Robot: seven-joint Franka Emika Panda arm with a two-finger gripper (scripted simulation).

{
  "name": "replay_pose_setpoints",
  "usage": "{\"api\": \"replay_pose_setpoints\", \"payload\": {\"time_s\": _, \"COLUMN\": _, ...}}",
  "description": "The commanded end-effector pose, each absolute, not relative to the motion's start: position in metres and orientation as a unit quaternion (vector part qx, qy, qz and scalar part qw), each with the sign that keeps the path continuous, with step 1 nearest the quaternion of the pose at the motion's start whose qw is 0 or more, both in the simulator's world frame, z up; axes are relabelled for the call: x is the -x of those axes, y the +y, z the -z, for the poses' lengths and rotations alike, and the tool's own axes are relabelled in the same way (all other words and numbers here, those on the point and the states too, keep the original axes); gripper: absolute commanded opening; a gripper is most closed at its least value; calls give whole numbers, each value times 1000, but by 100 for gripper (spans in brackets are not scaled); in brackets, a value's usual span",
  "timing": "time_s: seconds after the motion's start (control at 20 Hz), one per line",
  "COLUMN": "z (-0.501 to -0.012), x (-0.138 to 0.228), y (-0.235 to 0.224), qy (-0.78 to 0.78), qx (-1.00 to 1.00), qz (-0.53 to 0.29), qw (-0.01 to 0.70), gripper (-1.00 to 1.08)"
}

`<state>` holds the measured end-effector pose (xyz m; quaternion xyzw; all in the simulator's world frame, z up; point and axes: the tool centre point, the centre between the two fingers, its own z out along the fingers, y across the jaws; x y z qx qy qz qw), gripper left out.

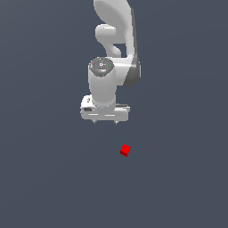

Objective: Lift up the red cube by 0.2 meters.

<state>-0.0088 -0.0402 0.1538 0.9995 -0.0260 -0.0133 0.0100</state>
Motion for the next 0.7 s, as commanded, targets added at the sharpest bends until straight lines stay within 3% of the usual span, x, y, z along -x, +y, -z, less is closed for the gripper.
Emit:
{"api": "replay_pose_setpoints", "payload": {"time_s": 0.0, "z": -154, "x": 9, "y": -40, "qy": -26, "qx": -1000, "qz": 13, "qw": 10, "gripper": 100}}
{"api": "replay_pose_setpoints", "payload": {"time_s": 0.65, "z": -126, "x": -3, "y": -17, "qy": -68, "qx": -998, "qz": 11, "qw": 8, "gripper": 100}}
